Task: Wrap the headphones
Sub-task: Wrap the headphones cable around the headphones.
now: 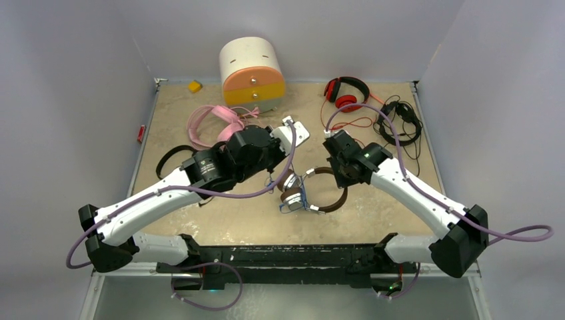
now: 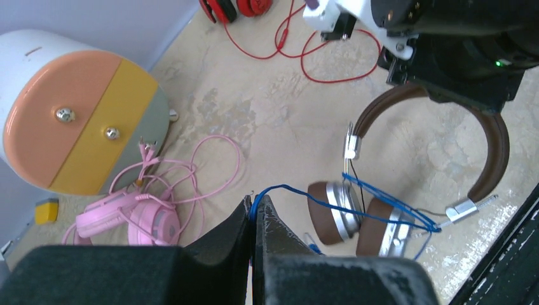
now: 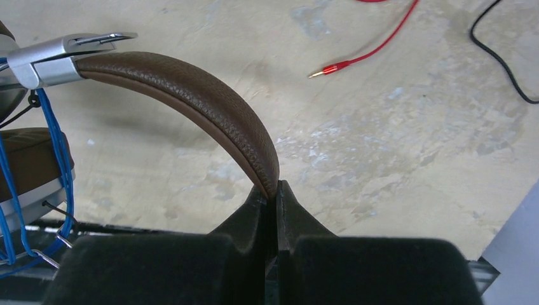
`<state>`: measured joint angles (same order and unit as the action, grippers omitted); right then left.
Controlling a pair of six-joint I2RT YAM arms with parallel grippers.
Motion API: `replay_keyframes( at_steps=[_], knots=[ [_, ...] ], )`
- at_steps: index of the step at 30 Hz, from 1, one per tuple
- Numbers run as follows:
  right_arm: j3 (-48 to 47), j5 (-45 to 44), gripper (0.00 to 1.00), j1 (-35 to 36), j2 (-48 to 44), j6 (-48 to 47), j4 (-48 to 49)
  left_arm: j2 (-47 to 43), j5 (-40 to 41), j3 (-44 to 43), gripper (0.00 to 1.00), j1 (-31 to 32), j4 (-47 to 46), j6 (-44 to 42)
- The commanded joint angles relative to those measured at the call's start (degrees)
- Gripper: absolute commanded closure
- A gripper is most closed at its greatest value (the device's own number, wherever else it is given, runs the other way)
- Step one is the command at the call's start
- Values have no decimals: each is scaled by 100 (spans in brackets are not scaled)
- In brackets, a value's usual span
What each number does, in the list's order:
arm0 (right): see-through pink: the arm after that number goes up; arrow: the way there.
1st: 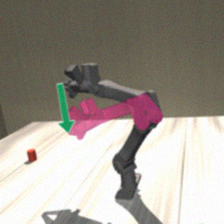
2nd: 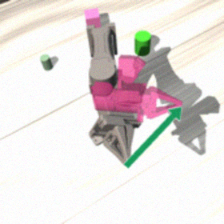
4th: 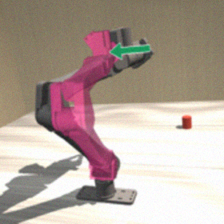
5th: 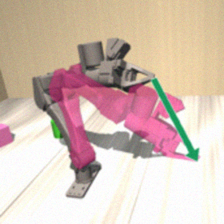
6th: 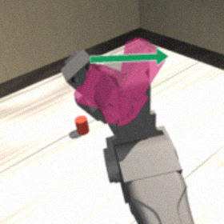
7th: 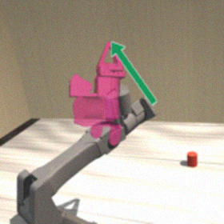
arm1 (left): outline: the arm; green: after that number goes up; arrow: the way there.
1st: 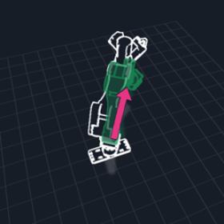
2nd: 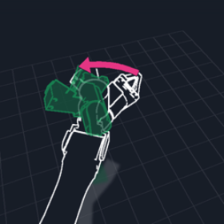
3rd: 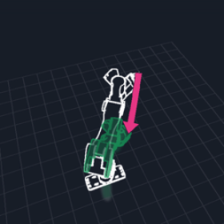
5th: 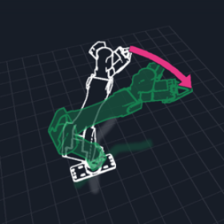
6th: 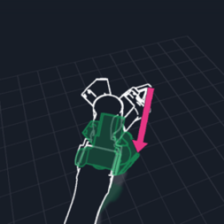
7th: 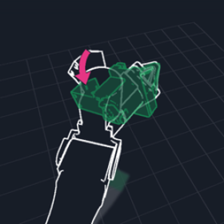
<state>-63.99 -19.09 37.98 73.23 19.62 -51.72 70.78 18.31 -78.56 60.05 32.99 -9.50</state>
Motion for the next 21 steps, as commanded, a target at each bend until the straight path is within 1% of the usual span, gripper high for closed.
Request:
replay_keyframes(
  at_steps=[1, 7, 9, 12, 16, 21],
  knots=[
    [-141, 653, 100, 144, -316, -178, 0, 33, -183, -160, 100, -149, -723, -180],
    [-140, 1208, 100, 286, -620, -331, 29, 142, -1091, -100, 100, -940, -932, 198],
    [-155, 1424, 100, 303, -752, -351, 63, 175, -1231, -24, 100, -1094, -1027, 333],
    [-219, 1685, 100, 307, -988, -405, 119, 254, -1251, 81, 100, -1212, -1123, 484],
    [-424, 2274, 100, 309, -1340, -483, 161, 437, -1288, 111, 100, -1275, -1102, 654],
    [-870, 2462, 100, 307, -1662, -474, -31, 351, -1288, 402, 100, -1335, -1348, 903]
  ],
)
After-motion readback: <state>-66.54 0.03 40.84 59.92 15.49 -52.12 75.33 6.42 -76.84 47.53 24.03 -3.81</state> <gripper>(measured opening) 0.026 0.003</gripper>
